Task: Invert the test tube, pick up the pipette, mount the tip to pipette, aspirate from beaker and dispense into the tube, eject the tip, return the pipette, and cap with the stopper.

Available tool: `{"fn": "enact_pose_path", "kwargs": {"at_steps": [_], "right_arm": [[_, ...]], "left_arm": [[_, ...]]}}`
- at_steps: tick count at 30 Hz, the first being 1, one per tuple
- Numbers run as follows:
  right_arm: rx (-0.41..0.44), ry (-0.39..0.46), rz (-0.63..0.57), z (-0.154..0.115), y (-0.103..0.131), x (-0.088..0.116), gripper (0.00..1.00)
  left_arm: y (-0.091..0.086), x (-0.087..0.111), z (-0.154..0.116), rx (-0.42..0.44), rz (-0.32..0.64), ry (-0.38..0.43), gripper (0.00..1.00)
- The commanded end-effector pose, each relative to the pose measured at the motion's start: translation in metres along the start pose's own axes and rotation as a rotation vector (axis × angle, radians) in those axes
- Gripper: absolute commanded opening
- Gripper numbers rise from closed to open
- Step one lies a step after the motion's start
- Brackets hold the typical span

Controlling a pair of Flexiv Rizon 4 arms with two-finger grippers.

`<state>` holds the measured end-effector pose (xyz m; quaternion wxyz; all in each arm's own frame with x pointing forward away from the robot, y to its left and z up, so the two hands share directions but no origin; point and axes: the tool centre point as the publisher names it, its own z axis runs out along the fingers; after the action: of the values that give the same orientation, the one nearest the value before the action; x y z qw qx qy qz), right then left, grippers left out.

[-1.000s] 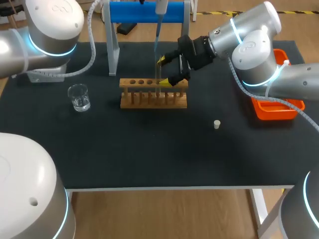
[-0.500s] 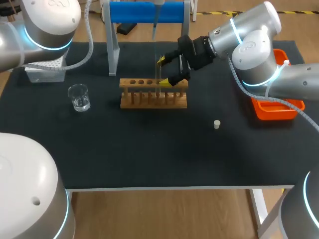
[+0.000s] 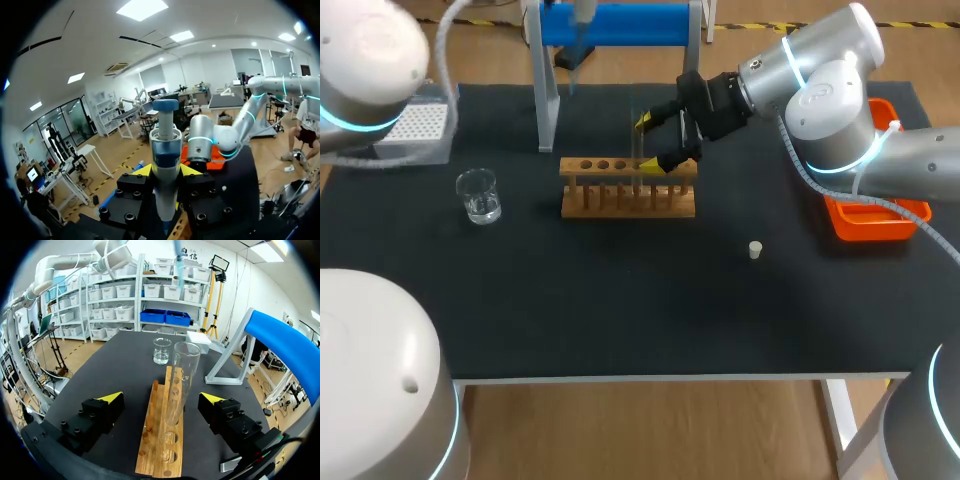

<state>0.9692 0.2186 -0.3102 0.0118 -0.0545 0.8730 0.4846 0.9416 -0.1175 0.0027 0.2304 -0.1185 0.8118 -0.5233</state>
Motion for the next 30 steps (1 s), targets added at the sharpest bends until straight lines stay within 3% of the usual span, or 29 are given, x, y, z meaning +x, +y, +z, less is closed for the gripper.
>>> {"fn": "enact_pose_path", "kwargs": {"at_steps": [1, 8, 13, 19, 30], "right_arm": [[-0.001, 0.000, -0.001, 0.000, -0.001, 0.000, 1.00], [-0.001, 0.000, -0.001, 0.000, -0.001, 0.000, 1.00], [-0.001, 0.000, -0.001, 0.000, -0.001, 0.000, 1.00], [-0.001, 0.000, -0.001, 0.000, -0.001, 0.000, 1.00], [-0.001, 0.000, -0.001, 0.000, -0.001, 0.000, 1.00]], "left_arm": [[0.025, 0.016, -0.049, 0.024, -0.006, -0.010, 0.00], [0.057, 0.050, -0.062, 0.052, -0.050, -0.002, 0.00], [0.068, 0.079, -0.061, 0.066, -0.067, 0.027, 0.00], [0.069, 0.115, -0.050, 0.095, -0.078, 0.058, 0.00], [0.047, 0.165, -0.024, 0.118, -0.069, 0.086, 0.00]]}}
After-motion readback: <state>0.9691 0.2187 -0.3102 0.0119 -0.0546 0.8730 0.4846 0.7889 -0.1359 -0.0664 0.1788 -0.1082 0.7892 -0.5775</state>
